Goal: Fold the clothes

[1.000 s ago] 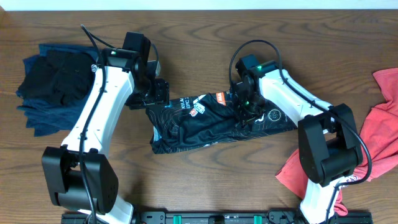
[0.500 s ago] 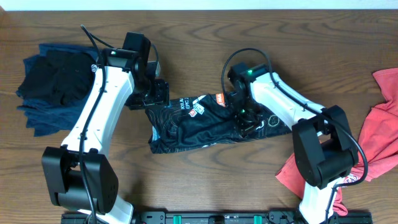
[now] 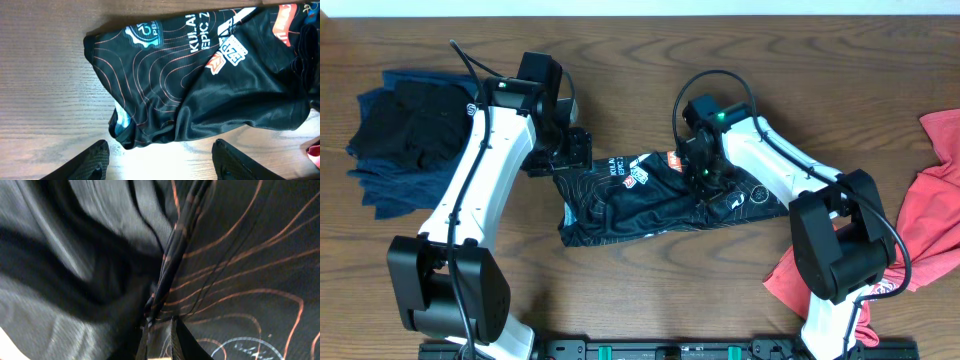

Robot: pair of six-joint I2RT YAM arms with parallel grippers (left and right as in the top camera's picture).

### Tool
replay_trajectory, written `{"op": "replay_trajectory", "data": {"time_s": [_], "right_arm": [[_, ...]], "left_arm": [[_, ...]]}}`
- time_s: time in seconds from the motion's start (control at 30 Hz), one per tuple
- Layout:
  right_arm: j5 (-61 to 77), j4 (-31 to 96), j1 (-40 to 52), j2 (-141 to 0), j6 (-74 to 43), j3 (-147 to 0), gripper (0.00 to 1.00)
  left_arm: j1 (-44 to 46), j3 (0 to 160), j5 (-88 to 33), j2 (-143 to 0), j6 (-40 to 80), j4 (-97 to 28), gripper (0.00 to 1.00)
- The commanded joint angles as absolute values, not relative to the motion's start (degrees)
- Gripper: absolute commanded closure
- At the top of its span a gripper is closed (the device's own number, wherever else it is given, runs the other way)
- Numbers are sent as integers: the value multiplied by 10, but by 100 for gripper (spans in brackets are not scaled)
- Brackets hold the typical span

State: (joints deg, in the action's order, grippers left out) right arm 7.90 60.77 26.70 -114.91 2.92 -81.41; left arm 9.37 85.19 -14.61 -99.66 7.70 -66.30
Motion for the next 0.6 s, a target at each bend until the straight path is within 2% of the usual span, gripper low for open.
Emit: {"op": "replay_trajectory", "data": {"time_s": [0.0, 0.03, 0.17, 0.23, 0.4, 0.57], "right_arm": [[61, 602, 265, -1154, -3, -842, 85], [38, 604, 265, -1154, -17, -850, 85], [-35, 628, 265, -1144, -64, -889, 85], [-61, 638, 261, -1134, -87, -907, 85], [-73, 642, 244, -1098, -107, -926, 84], [-73, 656, 226, -1072, -107, -926, 83]], "left_arm": [[90, 853, -139, -993, 76, -673, 31], [90, 853, -139, -993, 76, -677, 28], [89, 852, -127, -993, 75, -697, 5], [89, 846, -122, -993, 76, -699, 1], [85, 797, -121, -994, 75, -667, 2], [79, 710, -130, -994, 65, -583, 2]]}}
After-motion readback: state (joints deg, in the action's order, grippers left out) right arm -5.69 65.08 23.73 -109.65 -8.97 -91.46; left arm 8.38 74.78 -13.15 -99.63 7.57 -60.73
